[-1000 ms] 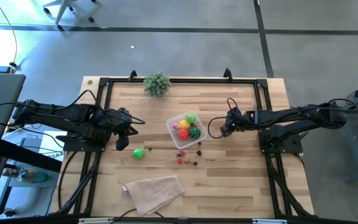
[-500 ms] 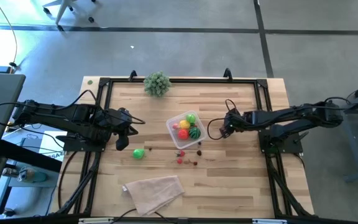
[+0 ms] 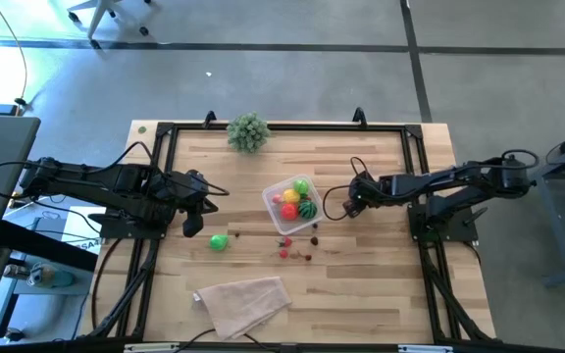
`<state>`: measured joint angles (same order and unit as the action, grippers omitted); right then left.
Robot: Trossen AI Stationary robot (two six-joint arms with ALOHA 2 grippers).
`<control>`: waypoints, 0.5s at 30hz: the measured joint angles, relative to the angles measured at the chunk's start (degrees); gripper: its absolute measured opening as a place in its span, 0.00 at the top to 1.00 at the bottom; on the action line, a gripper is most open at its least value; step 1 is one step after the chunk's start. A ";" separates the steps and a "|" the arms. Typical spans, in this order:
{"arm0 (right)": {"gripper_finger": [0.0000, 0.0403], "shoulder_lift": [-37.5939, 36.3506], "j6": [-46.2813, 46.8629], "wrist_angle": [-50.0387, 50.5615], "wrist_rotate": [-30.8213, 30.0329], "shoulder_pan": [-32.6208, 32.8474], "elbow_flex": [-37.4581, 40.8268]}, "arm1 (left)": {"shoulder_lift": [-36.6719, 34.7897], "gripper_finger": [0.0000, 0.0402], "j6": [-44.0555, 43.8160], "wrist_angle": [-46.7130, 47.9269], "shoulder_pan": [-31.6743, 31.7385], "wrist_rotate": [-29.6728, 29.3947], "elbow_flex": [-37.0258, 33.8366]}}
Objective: Pick and placing Produce into tupperware
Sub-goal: Put the red strawberry into the transparent bin
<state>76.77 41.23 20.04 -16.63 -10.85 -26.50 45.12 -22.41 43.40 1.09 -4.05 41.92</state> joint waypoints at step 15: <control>0.51 -0.22 -2.71 -2.76 -2.87 -0.09 0.20 | -0.01 1.00 0.01 0.02 0.01 0.00 -0.01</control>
<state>76.55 38.52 17.28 -19.50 -10.94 -26.30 45.11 -22.41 43.42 1.10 -4.05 41.91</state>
